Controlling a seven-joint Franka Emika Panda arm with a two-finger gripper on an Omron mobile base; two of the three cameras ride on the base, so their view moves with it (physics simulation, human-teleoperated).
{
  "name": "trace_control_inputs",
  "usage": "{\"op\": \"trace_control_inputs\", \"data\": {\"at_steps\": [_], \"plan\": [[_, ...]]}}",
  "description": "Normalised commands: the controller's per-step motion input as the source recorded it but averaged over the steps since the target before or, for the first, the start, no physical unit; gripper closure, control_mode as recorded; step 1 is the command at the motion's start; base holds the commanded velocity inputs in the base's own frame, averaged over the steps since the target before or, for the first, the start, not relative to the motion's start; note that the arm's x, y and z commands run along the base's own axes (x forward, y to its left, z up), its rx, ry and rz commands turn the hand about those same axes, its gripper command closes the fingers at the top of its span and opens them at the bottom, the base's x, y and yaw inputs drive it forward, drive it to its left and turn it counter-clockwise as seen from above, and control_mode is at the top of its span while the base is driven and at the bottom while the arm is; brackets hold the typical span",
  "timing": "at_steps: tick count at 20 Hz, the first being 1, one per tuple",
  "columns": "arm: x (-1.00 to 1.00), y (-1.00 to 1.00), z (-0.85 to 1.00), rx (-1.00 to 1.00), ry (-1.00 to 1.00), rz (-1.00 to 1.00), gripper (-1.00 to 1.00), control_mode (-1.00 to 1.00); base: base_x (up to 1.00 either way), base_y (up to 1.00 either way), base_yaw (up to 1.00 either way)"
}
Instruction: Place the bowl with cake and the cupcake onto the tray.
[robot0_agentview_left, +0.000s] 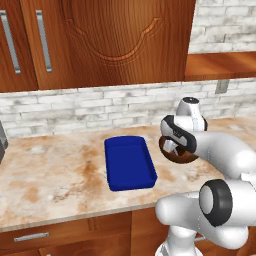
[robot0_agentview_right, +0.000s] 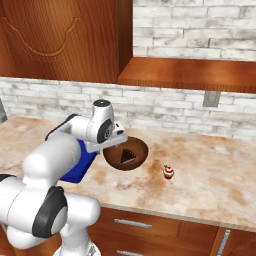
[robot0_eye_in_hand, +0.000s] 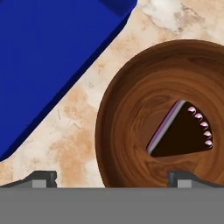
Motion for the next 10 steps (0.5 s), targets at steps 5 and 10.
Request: {"op": "trace_control_inputs", "data": {"at_steps": [5,10], "plan": [[0.0,0.05,-0.22,-0.04,0.02,0.02,-1.0,-1.0,0.0,0.0,0.0],[0.0,0.03,-0.16,-0.02,0.02,0.01,-1.0,-1.0,0.0,0.0,0.0]]}}
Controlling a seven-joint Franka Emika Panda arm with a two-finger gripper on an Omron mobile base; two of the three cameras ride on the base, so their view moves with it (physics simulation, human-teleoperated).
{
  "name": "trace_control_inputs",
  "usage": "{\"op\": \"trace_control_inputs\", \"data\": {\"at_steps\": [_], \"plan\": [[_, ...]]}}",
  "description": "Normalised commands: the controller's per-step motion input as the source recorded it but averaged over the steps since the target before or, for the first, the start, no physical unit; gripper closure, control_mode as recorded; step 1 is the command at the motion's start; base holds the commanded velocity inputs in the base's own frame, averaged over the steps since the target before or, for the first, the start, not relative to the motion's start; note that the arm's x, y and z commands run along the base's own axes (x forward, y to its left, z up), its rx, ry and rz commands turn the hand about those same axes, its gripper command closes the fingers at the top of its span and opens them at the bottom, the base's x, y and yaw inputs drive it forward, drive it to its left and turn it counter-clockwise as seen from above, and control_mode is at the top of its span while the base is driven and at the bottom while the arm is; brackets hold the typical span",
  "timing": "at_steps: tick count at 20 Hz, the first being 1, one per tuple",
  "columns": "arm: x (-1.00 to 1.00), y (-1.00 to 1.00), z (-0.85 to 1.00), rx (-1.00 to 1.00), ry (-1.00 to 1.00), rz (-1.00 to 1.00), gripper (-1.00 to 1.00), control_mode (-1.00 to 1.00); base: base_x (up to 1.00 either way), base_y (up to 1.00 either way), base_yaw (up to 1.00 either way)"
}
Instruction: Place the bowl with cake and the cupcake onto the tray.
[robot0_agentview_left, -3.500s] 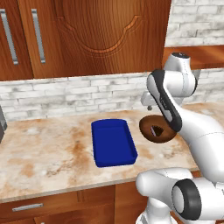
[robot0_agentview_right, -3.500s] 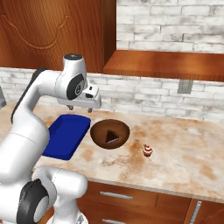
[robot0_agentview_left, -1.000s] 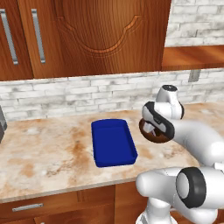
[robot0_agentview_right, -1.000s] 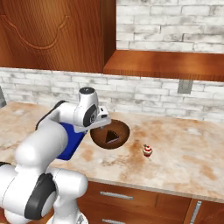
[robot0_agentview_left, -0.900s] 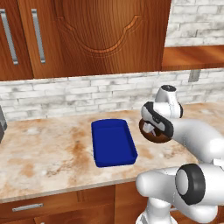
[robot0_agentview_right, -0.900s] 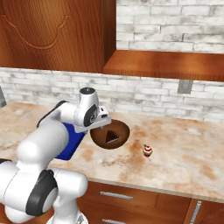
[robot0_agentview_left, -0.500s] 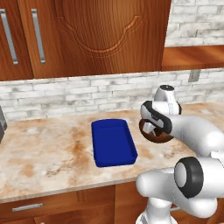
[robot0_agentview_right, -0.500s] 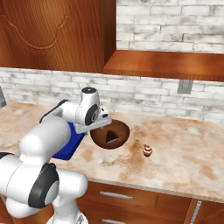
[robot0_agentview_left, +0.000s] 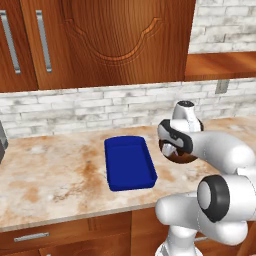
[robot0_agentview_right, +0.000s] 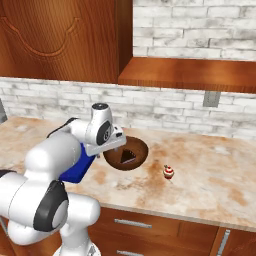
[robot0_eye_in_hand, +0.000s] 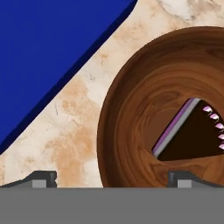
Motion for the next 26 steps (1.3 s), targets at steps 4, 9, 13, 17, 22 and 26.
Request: {"op": "trace_control_inputs", "data": {"at_steps": [4,9,13,17,22,26], "plan": [[0.0,0.01,-0.17,0.0,0.01,0.01,-1.0,-1.0,0.0,0.0,0.0],[0.0,0.0,-0.17,0.0,0.0,0.0,-1.0,-1.0,0.0,0.0,0.0],[0.0,0.0,-0.12,0.0,0.0,0.01,-1.0,-1.0,0.0,0.0,0.0],[0.0,0.0,-0.09,0.0,0.0,0.01,-1.0,-1.0,0.0,0.0,0.0],[0.0,0.0,-0.1,0.0,0.0,0.01,-1.0,-1.0,0.0,0.0,0.0],[0.0,0.0,-0.09,0.0,0.0,0.0,-1.0,-1.0,0.0,0.0,0.0]]}}
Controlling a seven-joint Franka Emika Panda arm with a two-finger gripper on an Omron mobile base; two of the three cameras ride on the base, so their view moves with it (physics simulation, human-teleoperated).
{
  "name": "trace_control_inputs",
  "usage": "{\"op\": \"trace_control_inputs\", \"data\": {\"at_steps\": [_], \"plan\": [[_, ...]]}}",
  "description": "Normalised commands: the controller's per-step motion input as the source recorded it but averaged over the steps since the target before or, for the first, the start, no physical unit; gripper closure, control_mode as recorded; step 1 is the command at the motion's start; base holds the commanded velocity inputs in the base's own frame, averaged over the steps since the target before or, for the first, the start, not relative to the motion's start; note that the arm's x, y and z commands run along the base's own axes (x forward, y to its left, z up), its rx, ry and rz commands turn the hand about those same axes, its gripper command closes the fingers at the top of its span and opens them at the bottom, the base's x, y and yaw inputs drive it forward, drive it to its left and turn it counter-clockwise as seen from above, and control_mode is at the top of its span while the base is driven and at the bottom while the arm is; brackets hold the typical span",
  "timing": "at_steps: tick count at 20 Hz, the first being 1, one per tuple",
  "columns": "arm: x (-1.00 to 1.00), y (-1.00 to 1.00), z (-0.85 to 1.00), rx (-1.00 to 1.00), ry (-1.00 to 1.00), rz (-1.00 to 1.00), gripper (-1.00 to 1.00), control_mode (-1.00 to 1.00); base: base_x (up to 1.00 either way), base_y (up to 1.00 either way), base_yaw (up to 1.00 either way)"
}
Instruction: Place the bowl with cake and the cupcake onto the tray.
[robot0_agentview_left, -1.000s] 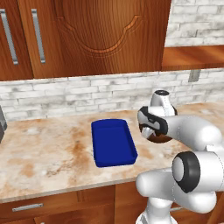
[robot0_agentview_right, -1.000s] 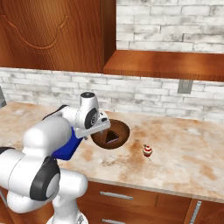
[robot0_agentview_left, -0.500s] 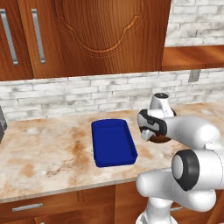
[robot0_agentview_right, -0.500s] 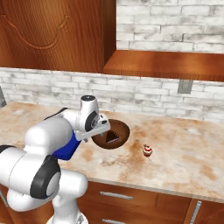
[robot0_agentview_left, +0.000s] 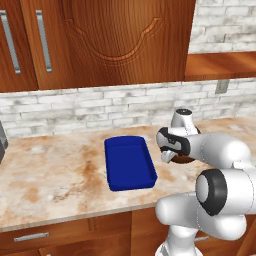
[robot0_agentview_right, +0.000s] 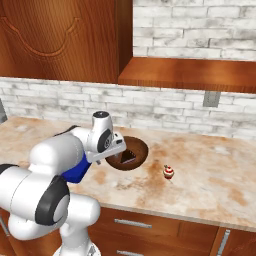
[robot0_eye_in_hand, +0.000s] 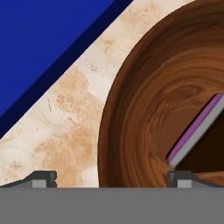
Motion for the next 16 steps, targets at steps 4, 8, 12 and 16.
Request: {"op": "trace_control_inputs", "data": {"at_steps": [4,8,12,16], "plan": [[0.0,0.0,-0.08,0.0,0.0,0.0,-1.0,-1.0,0.0,0.0,0.0],[0.0,0.0,-0.11,0.0,0.0,0.01,-1.0,-1.0,0.0,0.0,0.0],[0.0,0.0,-0.02,0.0,0.0,0.0,1.0,-1.0,0.0,0.0,0.0],[0.0,0.0,0.0,0.0,0.0,0.0,1.0,-1.0,0.0,0.0,0.0]]}}
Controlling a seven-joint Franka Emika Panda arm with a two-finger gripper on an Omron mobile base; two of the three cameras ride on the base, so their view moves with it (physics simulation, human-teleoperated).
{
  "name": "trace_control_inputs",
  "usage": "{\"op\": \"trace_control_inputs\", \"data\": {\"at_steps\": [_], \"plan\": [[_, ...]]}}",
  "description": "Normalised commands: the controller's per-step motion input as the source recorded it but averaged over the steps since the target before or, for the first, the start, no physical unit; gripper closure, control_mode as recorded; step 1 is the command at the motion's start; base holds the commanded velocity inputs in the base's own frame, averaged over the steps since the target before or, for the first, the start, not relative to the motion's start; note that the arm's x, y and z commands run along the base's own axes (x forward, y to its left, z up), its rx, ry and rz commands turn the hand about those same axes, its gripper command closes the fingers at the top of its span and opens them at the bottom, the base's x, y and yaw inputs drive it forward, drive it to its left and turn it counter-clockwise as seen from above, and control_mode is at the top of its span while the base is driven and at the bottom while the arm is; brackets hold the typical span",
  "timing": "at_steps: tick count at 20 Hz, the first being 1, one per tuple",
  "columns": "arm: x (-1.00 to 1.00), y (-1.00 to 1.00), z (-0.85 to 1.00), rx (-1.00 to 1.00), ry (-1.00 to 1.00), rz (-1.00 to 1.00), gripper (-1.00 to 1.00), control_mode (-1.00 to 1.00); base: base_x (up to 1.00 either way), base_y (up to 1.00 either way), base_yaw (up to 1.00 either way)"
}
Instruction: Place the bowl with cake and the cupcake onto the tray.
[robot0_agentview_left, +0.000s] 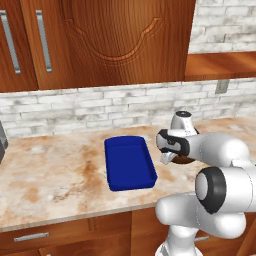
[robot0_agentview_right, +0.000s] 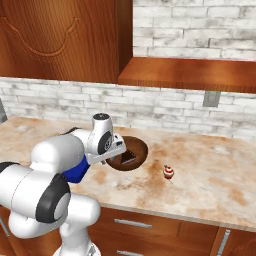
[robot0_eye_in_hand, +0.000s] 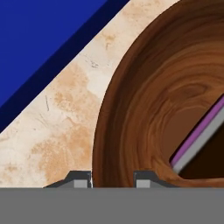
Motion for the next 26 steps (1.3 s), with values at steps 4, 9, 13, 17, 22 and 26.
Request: {"op": "trace_control_inputs", "data": {"at_steps": [4,9,13,17,22,26], "plan": [[0.0,0.0,0.0,0.0,0.0,0.0,1.0,-1.0,0.0,0.0,0.0],[0.0,0.0,0.0,0.0,0.0,0.0,1.0,-1.0,0.0,0.0,0.0],[-0.02,0.0,0.18,-0.02,0.0,0.05,1.0,-1.0,0.0,0.0,0.0],[0.0,0.23,0.15,-0.13,-0.02,0.05,1.0,-1.0,0.0,0.0,0.0],[-0.02,0.21,0.09,-0.18,-0.13,0.09,1.0,-1.0,0.0,0.0,0.0],[-0.03,0.04,0.12,-0.15,-0.19,0.16,1.0,-1.0,0.0,0.0,0.0]]}}
